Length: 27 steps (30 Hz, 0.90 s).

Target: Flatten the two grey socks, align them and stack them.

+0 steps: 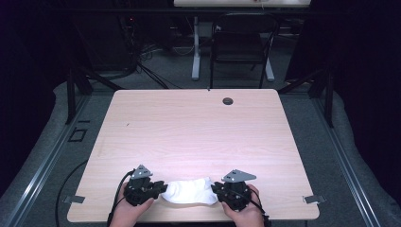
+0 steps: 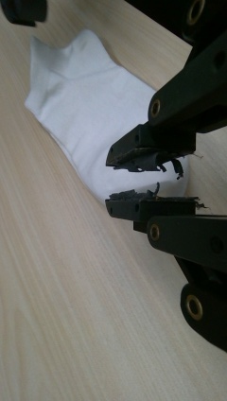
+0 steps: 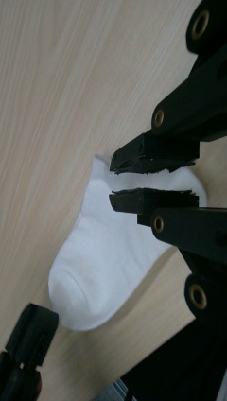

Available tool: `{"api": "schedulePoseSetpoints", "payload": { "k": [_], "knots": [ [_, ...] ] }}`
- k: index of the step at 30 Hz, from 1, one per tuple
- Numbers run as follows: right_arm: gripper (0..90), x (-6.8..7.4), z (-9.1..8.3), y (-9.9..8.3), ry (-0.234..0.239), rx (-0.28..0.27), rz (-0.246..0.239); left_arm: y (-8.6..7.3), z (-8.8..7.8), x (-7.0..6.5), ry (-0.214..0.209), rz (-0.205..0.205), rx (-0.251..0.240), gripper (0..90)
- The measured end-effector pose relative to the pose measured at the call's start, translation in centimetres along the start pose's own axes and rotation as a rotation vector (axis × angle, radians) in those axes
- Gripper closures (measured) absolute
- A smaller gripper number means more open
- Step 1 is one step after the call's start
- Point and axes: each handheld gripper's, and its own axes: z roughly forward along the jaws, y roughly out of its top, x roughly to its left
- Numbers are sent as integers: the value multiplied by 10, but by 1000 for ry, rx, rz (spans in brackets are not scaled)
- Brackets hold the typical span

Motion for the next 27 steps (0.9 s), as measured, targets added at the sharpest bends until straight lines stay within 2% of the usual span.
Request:
{"api": "schedulePoseSetpoints", "payload": {
  "k": [2,5,9,11,14,15,19,24,27],
  "knots": [
    [828,6,4,0,19,17,-22,1,1,-2,-4,11,-7,741],
    [835,12,14,-3,19,53,-53,-1,9,-5,-14,34,27,741],
    [835,9,21,-5,9,82,-60,-4,17,-6,-1,54,63,741],
    [832,5,26,-8,0,102,-47,-5,23,-4,13,59,81,741],
    [828,2,30,-9,-7,120,-48,-5,27,-2,21,68,91,742],
    [824,1,31,-9,-14,129,-53,-5,28,-2,20,59,85,742],
    [799,-3,33,-8,-9,113,-33,-4,29,-1,19,51,74,723],
    [710,-7,20,-2,7,31,2,0,19,2,10,40,27,636],
    [626,-10,10,-1,15,-22,5,1,15,6,8,29,4,563]
  ]
}}
